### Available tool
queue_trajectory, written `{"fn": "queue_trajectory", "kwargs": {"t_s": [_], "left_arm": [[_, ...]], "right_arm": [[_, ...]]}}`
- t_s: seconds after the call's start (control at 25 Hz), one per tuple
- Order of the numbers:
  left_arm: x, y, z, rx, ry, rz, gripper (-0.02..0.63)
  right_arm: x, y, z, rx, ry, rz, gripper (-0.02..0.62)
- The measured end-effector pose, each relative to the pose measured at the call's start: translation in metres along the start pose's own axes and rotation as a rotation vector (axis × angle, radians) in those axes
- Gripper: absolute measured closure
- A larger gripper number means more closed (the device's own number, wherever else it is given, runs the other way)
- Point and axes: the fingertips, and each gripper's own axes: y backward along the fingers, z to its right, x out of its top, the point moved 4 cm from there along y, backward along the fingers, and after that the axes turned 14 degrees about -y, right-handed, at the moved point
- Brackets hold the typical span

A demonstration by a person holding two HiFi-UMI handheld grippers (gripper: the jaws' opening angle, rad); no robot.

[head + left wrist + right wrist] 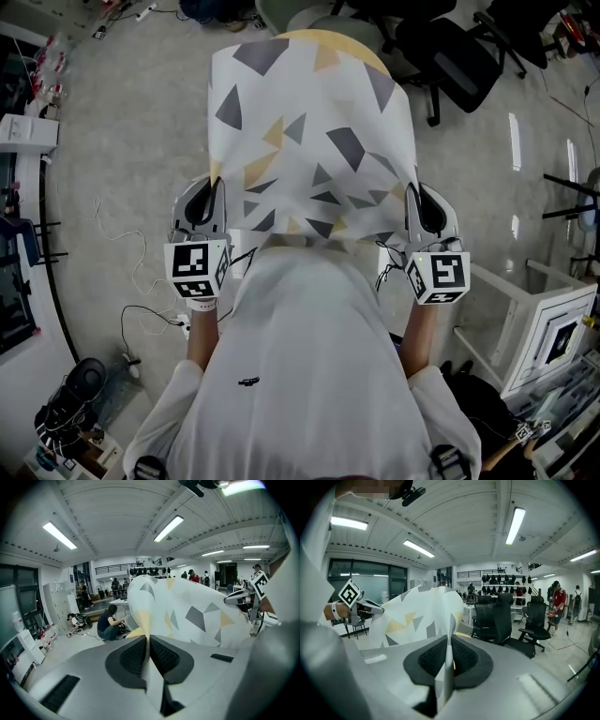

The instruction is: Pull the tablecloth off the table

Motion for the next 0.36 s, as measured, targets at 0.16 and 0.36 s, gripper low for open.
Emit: {"fn": "queue_trajectory", "kwargs": {"t_s": [0.16,0.36], "left_arm": [[-0.0020,-0.0032,0.0064,-0.009,0.001,-0.003,0.580],[-0.0004,-0.0069,0.0026,-0.023,-0.006,-0.007,0.580]], "right_arm": [[-0.0037,0.0010,0.0016,-0.006,-0.001,-0.008,0.563],[-0.0029,-0.0009,-0.0020,-0.012,-0.003,-0.014,0.563]]}}
